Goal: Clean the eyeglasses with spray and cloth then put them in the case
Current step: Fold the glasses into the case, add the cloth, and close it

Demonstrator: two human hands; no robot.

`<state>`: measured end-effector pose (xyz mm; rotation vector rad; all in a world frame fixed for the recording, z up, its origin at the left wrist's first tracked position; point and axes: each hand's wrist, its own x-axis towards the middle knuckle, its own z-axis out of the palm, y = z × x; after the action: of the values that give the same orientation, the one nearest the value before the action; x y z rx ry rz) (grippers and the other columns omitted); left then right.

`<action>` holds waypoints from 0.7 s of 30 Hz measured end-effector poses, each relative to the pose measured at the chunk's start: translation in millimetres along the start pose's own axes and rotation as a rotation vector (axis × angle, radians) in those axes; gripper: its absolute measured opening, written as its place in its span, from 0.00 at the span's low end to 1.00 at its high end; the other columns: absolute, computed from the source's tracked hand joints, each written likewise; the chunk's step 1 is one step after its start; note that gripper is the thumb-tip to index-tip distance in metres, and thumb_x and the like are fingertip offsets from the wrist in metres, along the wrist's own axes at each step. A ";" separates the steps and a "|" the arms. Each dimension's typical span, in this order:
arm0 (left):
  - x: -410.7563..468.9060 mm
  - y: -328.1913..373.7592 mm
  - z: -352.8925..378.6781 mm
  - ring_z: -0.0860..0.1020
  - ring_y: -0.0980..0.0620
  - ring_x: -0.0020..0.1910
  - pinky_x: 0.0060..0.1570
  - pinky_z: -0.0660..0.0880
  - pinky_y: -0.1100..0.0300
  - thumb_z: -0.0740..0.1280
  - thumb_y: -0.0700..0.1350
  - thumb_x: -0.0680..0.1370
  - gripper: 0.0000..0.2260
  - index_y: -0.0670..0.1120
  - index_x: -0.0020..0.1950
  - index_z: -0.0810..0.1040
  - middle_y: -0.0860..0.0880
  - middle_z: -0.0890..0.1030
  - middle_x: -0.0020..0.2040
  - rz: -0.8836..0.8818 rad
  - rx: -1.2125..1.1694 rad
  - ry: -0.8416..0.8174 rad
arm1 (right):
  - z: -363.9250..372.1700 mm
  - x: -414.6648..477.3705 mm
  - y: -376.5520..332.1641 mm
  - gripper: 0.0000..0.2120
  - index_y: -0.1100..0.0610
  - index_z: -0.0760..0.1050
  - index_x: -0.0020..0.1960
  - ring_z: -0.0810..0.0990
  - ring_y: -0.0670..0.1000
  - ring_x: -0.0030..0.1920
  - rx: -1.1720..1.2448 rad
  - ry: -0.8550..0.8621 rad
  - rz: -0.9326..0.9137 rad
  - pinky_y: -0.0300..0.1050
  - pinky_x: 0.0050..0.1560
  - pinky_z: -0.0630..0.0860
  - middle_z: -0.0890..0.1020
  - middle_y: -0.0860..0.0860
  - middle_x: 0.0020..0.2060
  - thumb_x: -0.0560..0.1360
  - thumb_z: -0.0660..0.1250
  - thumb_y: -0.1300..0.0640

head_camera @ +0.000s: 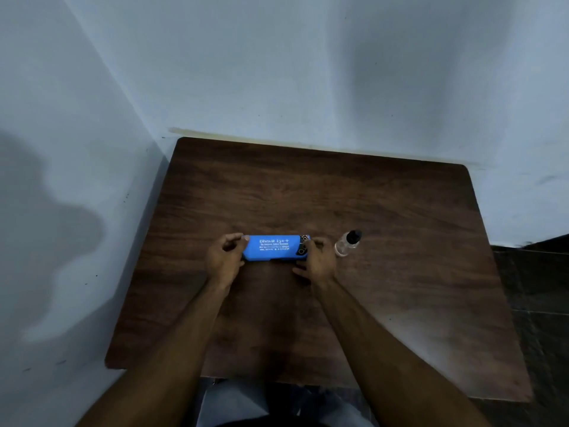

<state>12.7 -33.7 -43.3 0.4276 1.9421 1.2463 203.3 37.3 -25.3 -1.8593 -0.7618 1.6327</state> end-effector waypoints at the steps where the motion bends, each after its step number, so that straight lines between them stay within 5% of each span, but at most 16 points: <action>1: -1.2 -3.6 -3.5 0.86 0.49 0.54 0.44 0.86 0.50 0.76 0.47 0.80 0.08 0.49 0.58 0.86 0.46 0.87 0.55 0.020 0.000 -0.022 | -0.7 0.6 4.1 0.03 0.49 0.74 0.57 0.85 0.60 0.52 0.000 -0.004 -0.032 0.57 0.41 0.87 0.80 0.57 0.58 0.83 0.66 0.54; 6: -4.6 -9.9 -13.5 0.87 0.52 0.54 0.38 0.85 0.57 0.77 0.46 0.79 0.12 0.50 0.62 0.86 0.53 0.87 0.55 0.096 0.046 -0.068 | 0.2 5.4 17.2 0.14 0.47 0.75 0.69 0.85 0.59 0.55 -0.061 -0.017 -0.177 0.50 0.38 0.85 0.81 0.55 0.62 0.84 0.65 0.56; 13: -10.2 -11.8 -11.7 0.85 0.53 0.52 0.32 0.83 0.64 0.75 0.44 0.81 0.15 0.45 0.67 0.83 0.52 0.84 0.57 0.204 0.129 -0.067 | 0.2 8.7 26.7 0.16 0.49 0.74 0.73 0.86 0.54 0.44 -0.178 0.018 -0.290 0.47 0.36 0.85 0.81 0.56 0.59 0.86 0.61 0.55; 18: -12.5 -21.3 -6.1 0.85 0.49 0.58 0.49 0.86 0.50 0.73 0.52 0.82 0.17 0.49 0.69 0.82 0.52 0.84 0.63 0.167 0.129 -0.002 | 6.4 8.3 35.9 0.16 0.48 0.73 0.73 0.84 0.55 0.54 -0.252 0.073 -0.420 0.53 0.42 0.87 0.76 0.56 0.62 0.86 0.61 0.53; 21: -8.3 -16.7 -2.6 0.84 0.51 0.62 0.52 0.87 0.46 0.73 0.52 0.82 0.17 0.50 0.69 0.83 0.51 0.84 0.64 0.156 0.044 0.011 | 11.2 7.8 34.0 0.16 0.51 0.73 0.73 0.85 0.53 0.53 -0.185 0.091 -0.448 0.48 0.38 0.87 0.76 0.57 0.63 0.86 0.61 0.57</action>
<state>18.1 -48.3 -53.8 0.6055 1.9793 1.3079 195.1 19.8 -56.5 -1.7099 -1.2212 1.2202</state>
